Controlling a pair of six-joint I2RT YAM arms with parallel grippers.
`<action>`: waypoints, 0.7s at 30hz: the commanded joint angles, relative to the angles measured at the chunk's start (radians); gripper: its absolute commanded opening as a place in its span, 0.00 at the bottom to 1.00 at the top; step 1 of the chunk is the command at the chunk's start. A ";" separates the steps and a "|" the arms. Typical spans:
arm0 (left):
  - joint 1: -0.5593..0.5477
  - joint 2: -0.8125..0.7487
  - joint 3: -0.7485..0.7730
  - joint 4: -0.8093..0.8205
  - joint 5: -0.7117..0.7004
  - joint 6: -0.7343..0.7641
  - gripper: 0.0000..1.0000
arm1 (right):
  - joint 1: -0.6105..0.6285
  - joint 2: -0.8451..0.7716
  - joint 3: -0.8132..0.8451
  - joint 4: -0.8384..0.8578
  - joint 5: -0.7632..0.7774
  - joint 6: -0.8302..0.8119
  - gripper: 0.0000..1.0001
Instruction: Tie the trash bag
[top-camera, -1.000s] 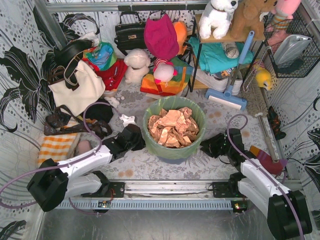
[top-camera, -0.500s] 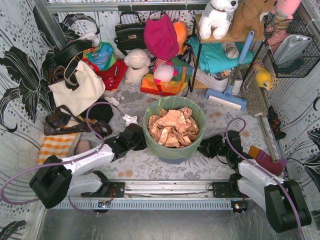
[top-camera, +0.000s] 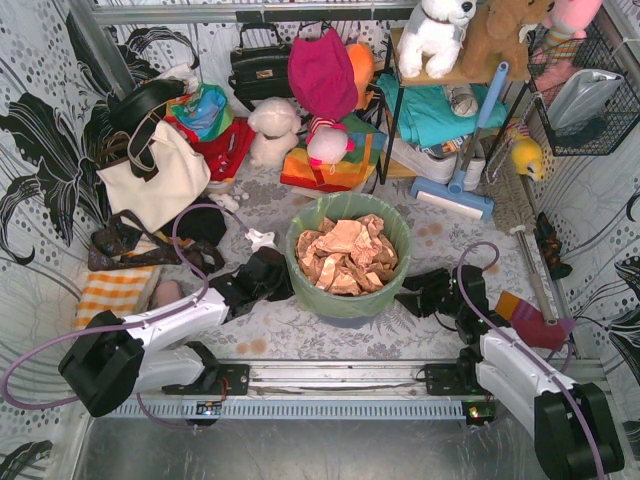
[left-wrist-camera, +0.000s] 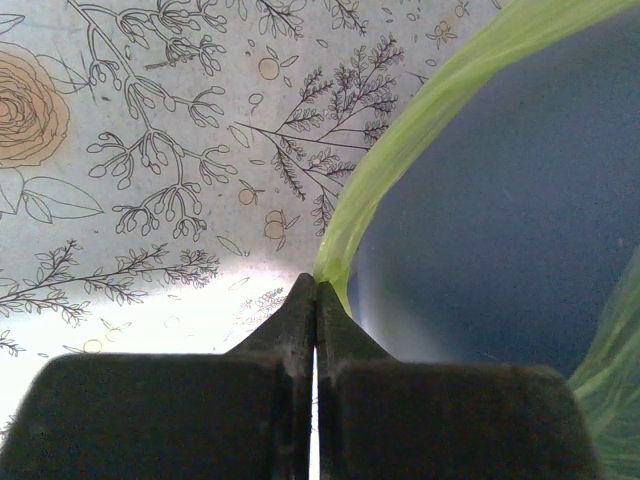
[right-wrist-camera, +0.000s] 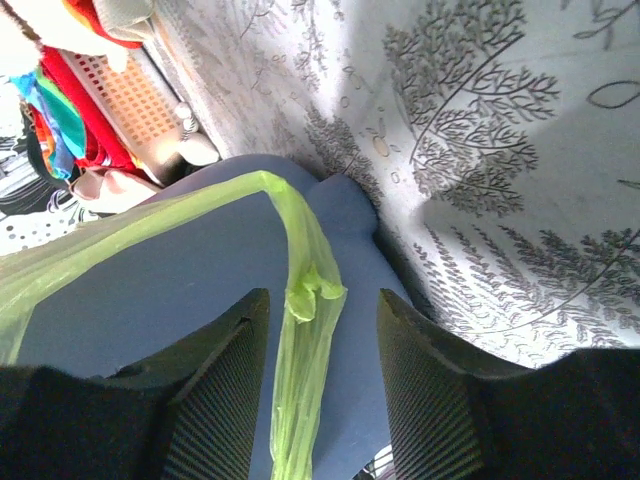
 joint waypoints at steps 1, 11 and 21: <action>0.004 0.001 0.007 0.049 0.008 0.009 0.00 | -0.004 0.047 0.011 0.023 0.002 0.018 0.48; 0.004 0.002 0.007 0.052 0.008 0.006 0.00 | -0.004 0.153 0.009 0.153 -0.059 0.041 0.38; 0.004 0.002 0.006 0.052 0.008 0.002 0.00 | -0.003 0.181 0.015 0.202 -0.083 0.055 0.36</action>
